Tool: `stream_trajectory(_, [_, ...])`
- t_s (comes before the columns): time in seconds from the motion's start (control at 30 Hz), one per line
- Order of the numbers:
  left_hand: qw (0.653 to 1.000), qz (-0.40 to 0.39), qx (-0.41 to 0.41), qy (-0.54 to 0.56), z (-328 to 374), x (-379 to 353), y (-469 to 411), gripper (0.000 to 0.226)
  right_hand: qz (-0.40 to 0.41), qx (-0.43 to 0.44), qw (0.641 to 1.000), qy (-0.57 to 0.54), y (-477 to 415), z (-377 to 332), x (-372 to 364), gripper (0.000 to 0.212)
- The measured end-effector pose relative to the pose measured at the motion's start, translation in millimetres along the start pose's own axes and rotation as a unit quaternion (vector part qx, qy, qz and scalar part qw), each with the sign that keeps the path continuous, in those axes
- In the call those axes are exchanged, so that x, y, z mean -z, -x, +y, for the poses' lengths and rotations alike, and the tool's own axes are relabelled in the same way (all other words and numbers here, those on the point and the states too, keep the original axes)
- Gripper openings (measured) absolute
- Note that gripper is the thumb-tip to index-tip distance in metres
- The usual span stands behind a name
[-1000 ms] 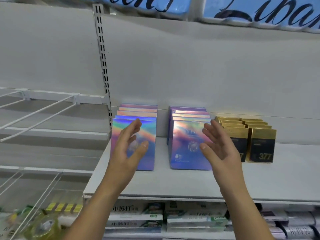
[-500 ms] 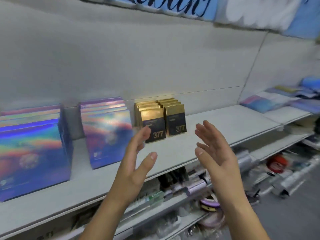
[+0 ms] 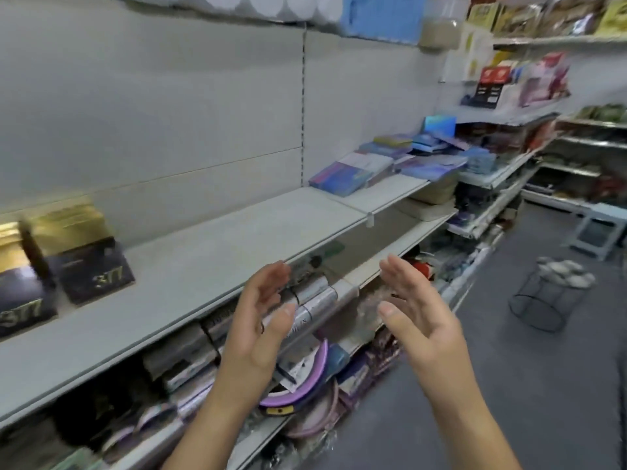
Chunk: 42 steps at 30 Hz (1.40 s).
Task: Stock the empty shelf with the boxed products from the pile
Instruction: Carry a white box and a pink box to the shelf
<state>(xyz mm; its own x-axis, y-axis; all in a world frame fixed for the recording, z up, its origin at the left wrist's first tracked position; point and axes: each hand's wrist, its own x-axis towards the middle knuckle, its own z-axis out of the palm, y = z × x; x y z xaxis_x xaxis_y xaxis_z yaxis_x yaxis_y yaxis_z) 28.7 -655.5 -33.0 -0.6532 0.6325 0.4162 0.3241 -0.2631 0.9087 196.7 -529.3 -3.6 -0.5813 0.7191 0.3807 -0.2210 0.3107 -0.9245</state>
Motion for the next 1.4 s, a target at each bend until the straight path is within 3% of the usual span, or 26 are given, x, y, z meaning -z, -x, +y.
stream_trajectory(0.23, [0.999,-0.030,0.025,-0.013,-35.3,-91.4,-71.3,0.058,0.014,-0.006,1.000,0.004,-74.5,39.4,73.6,0.056])
stream_trajectory(0.57, [0.996,-0.015,0.084,0.015,-111.9,-173.5,-232.1,0.052,-0.019,-0.060,0.997,0.045,-251.5,112.7,125.5,0.052])
stream_trajectory(0.8, [0.995,0.005,0.095,-0.016,-145.2,-228.6,-334.0,0.044,-0.014,-0.050,0.997,0.058,-364.4,153.4,174.7,0.052])
stream_trajectory(1.17, [0.977,0.130,0.107,-0.128,-197.7,-331.4,-466.9,0.031,-0.100,-0.046,0.994,-0.009,-552.6,229.2,281.9,0.047])
stream_trajectory(1.4, [0.953,0.200,0.129,-0.187,-198.4,-362.6,-518.7,0.051,-0.152,-0.040,0.987,-0.008,-652.8,255.2,314.1,0.051])
